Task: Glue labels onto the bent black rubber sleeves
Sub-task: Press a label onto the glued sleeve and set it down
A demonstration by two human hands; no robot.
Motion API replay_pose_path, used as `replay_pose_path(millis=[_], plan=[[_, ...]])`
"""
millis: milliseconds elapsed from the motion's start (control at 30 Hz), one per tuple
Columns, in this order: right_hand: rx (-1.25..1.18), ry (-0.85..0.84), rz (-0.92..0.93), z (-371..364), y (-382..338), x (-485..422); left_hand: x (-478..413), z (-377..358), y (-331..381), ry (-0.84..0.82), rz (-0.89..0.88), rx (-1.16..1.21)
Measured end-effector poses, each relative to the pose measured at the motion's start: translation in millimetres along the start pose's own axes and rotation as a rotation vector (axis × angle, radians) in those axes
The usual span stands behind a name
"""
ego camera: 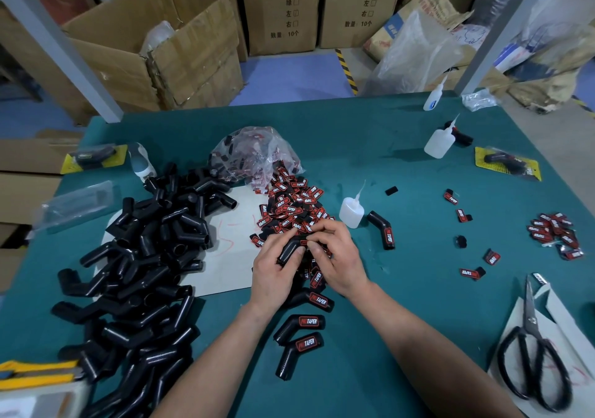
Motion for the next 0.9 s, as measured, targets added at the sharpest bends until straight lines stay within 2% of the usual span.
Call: replay_pose_path(millis=[900], plan=[[0.026,-0.019,0.003,-0.9,-3.3,-1.5,-0.3,0.5,-0.7,0.002,-0.007,0.024]])
Point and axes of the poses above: each hand's wrist, its own x-axis away from the middle knuckle, its own z-axis out of the back of the hand, y = z × x, the point moved 9 cm from there along -x, towards the middle knuckle, and after that the axes turned 7 degrees about y, right-handed, at the moved point
